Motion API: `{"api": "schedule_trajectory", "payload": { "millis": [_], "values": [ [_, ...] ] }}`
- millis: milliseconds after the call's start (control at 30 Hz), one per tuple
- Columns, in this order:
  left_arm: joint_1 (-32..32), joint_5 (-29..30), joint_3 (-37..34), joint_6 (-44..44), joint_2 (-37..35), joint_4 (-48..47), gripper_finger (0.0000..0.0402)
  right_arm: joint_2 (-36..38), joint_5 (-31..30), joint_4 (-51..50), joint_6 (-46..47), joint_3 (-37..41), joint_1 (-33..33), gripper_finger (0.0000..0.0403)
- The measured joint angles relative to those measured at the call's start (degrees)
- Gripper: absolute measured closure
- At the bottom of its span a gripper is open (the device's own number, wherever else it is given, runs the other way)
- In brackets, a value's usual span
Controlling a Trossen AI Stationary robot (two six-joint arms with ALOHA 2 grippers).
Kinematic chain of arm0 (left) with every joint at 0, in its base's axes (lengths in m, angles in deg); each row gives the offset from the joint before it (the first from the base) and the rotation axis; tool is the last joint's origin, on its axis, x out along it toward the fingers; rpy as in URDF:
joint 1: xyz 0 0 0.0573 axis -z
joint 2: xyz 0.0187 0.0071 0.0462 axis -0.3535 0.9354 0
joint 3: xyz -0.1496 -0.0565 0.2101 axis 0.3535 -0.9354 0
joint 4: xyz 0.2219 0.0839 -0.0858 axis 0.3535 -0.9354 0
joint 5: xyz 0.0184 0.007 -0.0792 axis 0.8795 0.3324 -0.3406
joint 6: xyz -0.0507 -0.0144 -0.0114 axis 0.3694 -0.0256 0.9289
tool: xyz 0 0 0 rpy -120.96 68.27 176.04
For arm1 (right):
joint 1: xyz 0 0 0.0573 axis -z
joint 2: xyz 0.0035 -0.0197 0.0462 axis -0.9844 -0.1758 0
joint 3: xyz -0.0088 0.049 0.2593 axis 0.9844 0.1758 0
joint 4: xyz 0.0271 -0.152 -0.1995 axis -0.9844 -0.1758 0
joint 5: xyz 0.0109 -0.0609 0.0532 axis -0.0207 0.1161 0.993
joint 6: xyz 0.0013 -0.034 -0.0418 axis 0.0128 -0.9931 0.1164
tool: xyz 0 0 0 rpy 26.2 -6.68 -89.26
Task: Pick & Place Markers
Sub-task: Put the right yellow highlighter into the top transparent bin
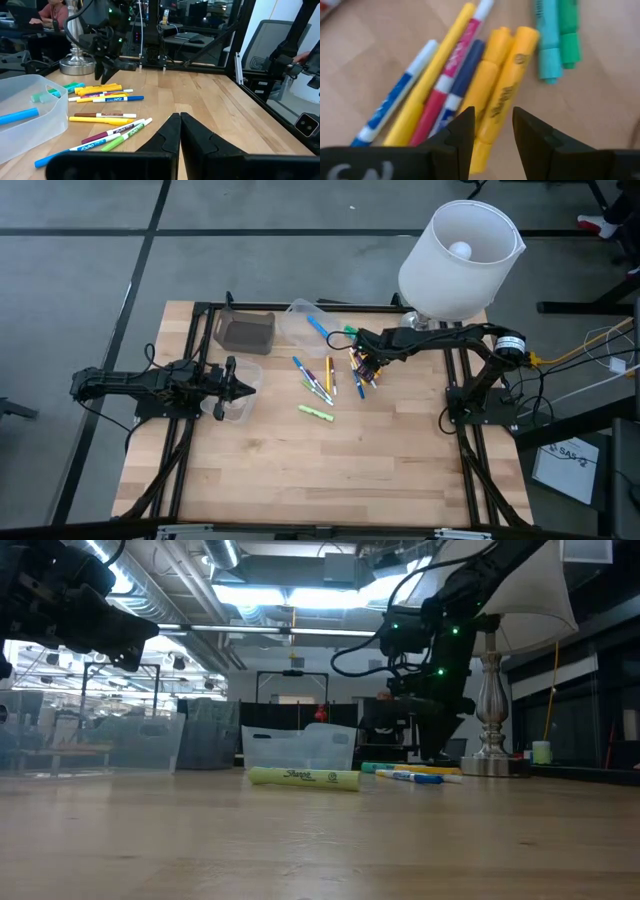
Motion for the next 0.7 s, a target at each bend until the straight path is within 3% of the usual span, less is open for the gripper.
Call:
{"api": "schedule_trajectory", "payload": {
  "millis": [700],
  "values": [
    [0.02, 0.0, 0.02, 0.0, -0.02, 0.0, 0.0395, -0.04, -0.38, 6.52, 0.84, 6.5, 0.18, 0.0271]
  ]
}}
